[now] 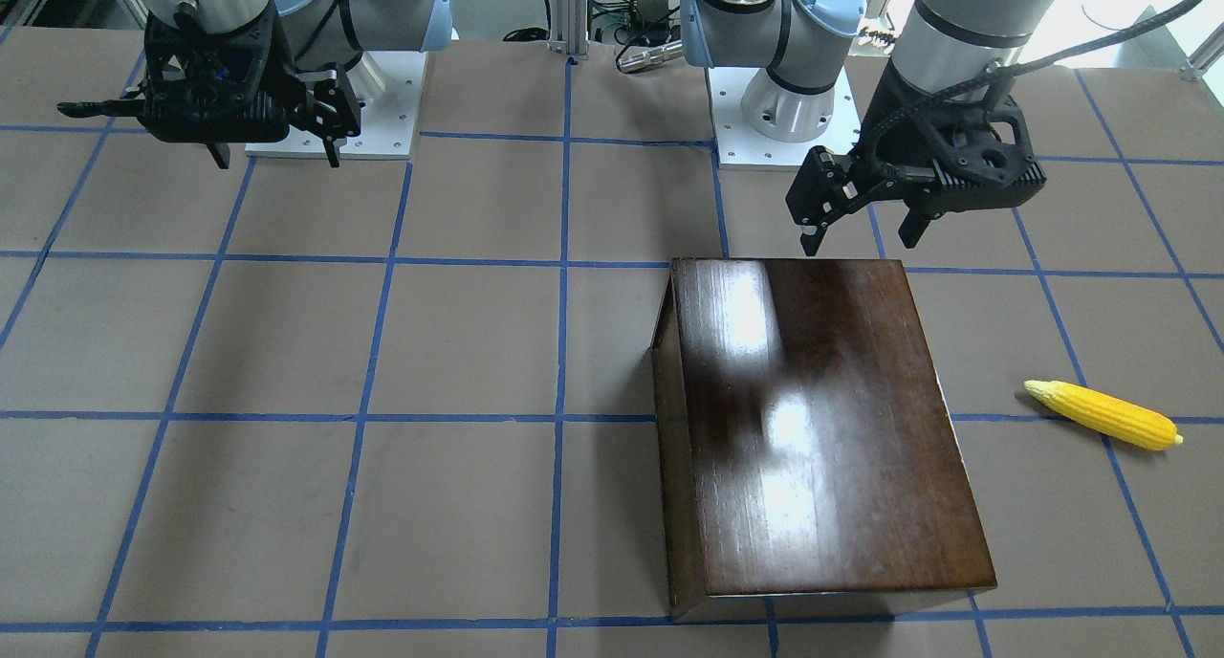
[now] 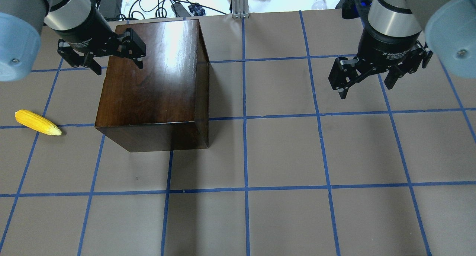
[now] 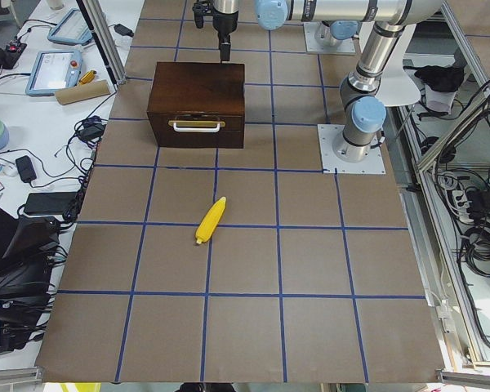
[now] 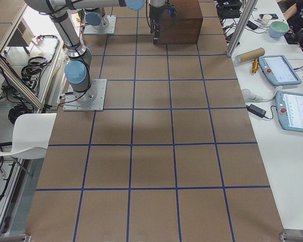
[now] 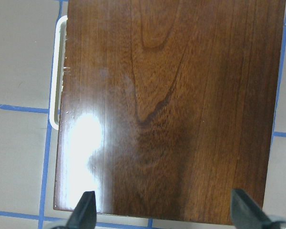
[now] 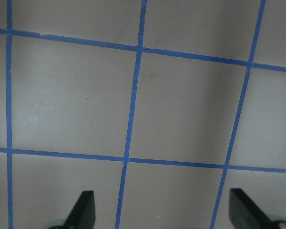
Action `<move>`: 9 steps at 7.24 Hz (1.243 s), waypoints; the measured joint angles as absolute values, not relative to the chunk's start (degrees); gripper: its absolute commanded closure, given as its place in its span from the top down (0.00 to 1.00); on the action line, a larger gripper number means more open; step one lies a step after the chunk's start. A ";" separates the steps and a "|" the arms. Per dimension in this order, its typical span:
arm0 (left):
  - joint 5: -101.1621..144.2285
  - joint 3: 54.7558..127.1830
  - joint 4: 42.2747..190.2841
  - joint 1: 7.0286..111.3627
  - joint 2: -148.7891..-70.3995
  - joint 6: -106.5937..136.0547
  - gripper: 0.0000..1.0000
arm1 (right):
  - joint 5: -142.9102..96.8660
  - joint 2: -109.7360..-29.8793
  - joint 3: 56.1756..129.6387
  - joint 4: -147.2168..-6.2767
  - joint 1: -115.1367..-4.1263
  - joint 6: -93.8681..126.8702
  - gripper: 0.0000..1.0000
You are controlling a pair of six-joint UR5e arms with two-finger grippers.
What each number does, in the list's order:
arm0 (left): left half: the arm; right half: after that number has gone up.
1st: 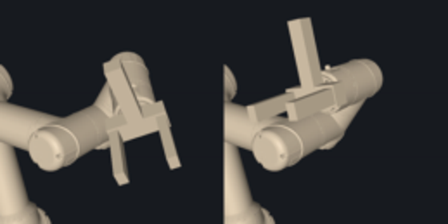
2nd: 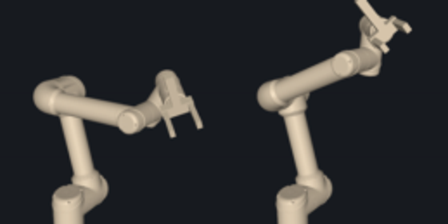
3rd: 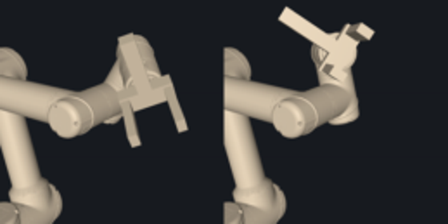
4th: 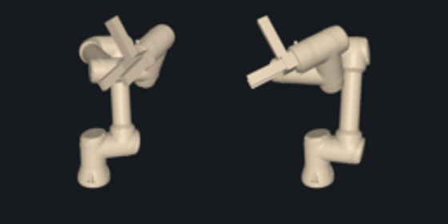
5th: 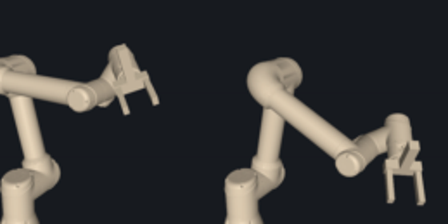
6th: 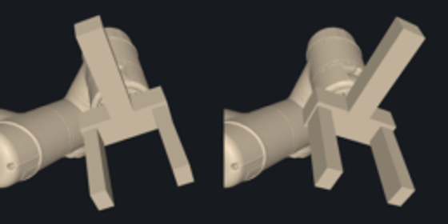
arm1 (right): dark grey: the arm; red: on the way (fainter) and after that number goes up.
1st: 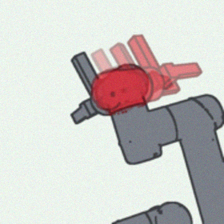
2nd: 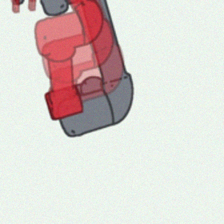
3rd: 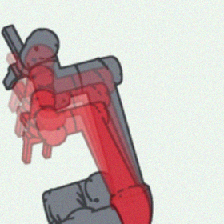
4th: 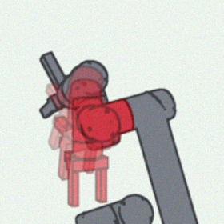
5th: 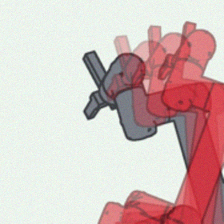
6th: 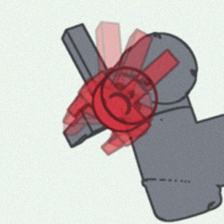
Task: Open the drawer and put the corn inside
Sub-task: 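Move the left gripper off the cabinet top toward its drawer side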
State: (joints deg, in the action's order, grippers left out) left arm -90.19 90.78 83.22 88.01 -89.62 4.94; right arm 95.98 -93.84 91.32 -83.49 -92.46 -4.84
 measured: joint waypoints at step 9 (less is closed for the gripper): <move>-90.46 91.04 83.62 87.98 -88.51 4.37 1.00 | 95.98 -93.80 91.32 -83.50 -92.46 -4.83 1.00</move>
State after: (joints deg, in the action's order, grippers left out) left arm -90.46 91.04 83.62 87.98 -88.51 4.37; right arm 95.98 -93.80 91.32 -83.50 -92.46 -4.83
